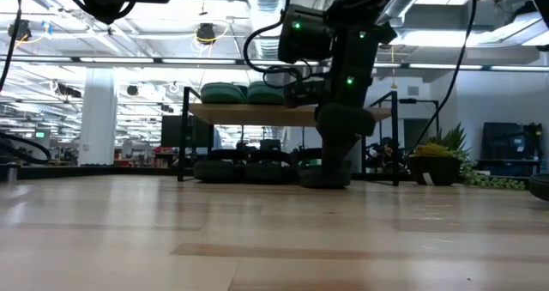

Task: Pick and place slides into the shelf
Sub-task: Put the right black slide under the shelf

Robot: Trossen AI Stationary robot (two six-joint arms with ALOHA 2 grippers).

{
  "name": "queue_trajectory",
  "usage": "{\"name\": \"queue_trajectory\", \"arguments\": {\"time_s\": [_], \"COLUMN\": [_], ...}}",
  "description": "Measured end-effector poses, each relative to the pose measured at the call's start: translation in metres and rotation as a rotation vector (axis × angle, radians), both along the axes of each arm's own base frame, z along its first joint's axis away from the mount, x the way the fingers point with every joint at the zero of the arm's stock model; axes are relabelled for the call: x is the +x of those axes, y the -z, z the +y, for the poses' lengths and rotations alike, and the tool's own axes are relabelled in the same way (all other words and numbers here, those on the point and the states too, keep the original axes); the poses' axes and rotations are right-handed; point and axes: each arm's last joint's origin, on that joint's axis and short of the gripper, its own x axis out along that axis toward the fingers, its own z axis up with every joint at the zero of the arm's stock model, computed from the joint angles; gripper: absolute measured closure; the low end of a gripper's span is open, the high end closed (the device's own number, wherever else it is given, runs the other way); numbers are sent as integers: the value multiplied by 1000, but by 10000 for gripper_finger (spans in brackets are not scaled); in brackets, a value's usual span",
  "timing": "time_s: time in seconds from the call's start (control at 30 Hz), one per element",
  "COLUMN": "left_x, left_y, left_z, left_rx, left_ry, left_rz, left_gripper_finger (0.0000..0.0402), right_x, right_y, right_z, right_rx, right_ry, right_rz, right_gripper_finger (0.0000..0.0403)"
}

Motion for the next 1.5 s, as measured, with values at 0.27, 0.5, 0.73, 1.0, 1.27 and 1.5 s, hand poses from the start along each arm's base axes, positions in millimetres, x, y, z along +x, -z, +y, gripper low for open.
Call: {"name": "queue_trajectory", "arguments": {"time_s": [0.27,0.5,0.73,1.0,1.27,1.5], "left_x": [0,0,0,0,0,0], "left_y": [0,0,0,0,0,0], "left_z": [0,0,0,0,0,0], "left_rx": [0,0,1,0,0,4], "left_ry": [-5,-7,-7,-7,-6,-5], "left_rz": [-3,-4,-4,-5,-4,1], "left_gripper_finger": [388,388,388,388,388,388], "right_x": [0,1,0,-11,-11,-11], "right_y": [0,-2,-2,0,0,0], "right_z": [-4,10,38,42,20,10], "right_rx": [-3,-7,13,-22,-32,-41], "right_ry": [-12,-67,-143,-90,13,15], "right_rz": [4,-13,-20,89,87,95], "right_gripper_finger": [403,403,403,403,403,403]}}
